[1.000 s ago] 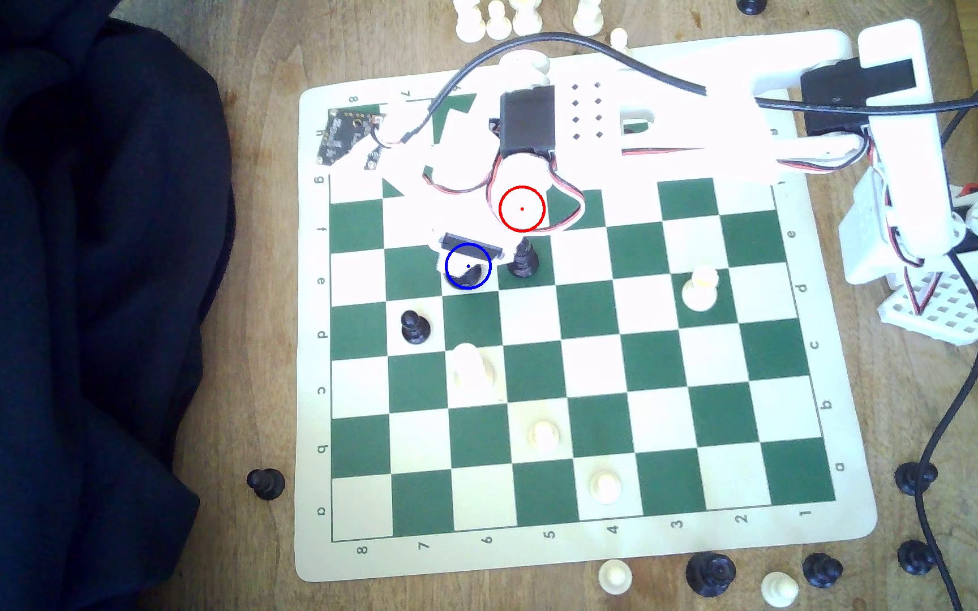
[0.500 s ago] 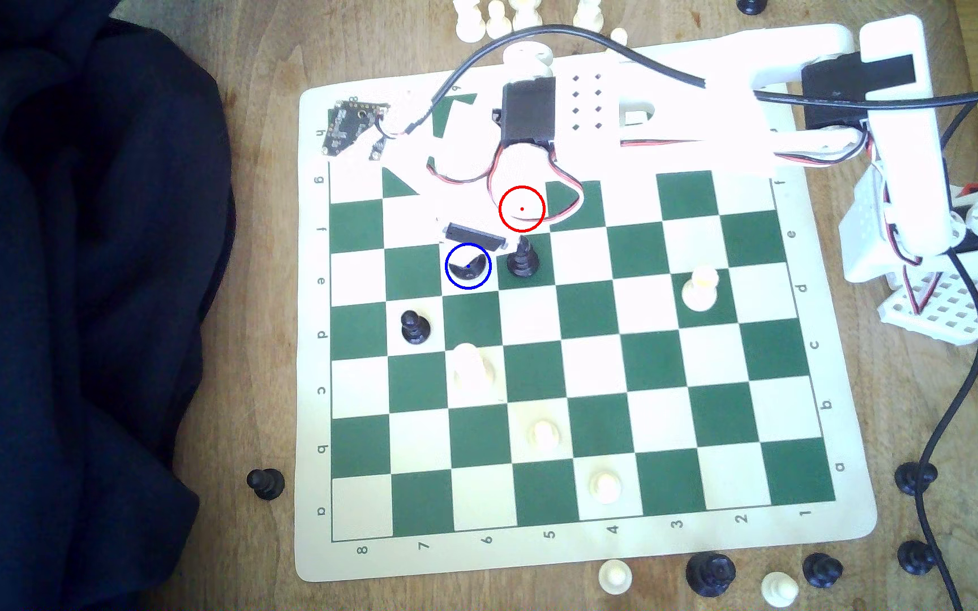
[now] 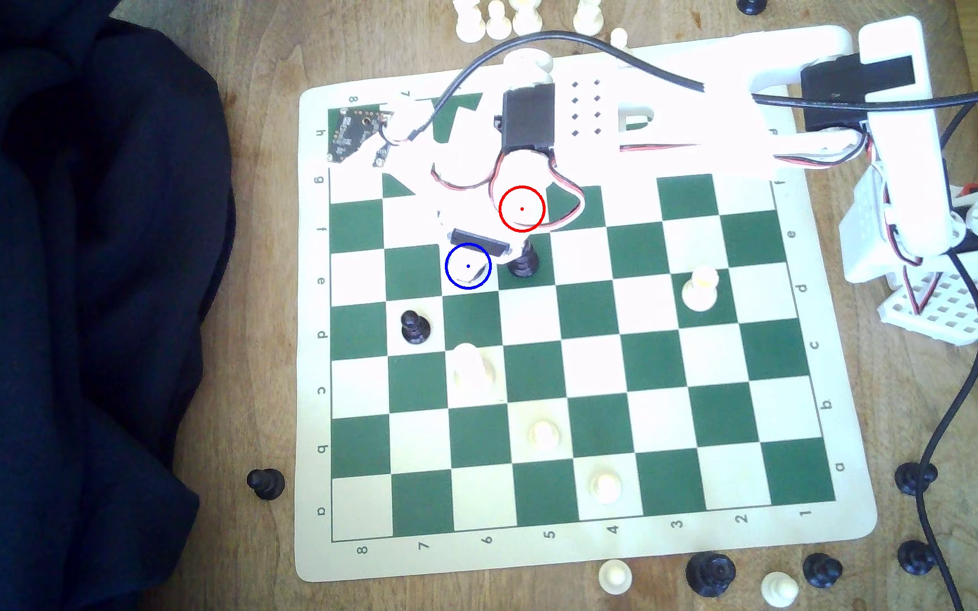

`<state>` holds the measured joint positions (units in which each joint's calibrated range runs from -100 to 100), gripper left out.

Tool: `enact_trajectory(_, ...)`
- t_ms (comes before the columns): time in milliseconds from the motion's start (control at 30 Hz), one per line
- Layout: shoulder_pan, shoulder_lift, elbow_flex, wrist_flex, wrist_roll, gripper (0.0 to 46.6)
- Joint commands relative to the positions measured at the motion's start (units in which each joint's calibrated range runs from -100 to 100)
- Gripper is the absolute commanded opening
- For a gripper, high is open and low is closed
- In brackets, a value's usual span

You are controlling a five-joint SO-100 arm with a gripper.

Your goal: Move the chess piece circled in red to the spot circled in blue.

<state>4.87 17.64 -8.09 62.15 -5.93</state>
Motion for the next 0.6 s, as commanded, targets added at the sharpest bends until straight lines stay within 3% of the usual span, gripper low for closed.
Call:
enact_trajectory(0, 0.3, -8.6, -0.2, 1.4, -0.2, 15.2)
enact_trajectory(267, -0.7, -22.1, 9.0, 4.0, 0.2, 16.8)
enact_trajectory(567, -4.5, -56.9, 46.3, -2.9, 0.8, 19.3)
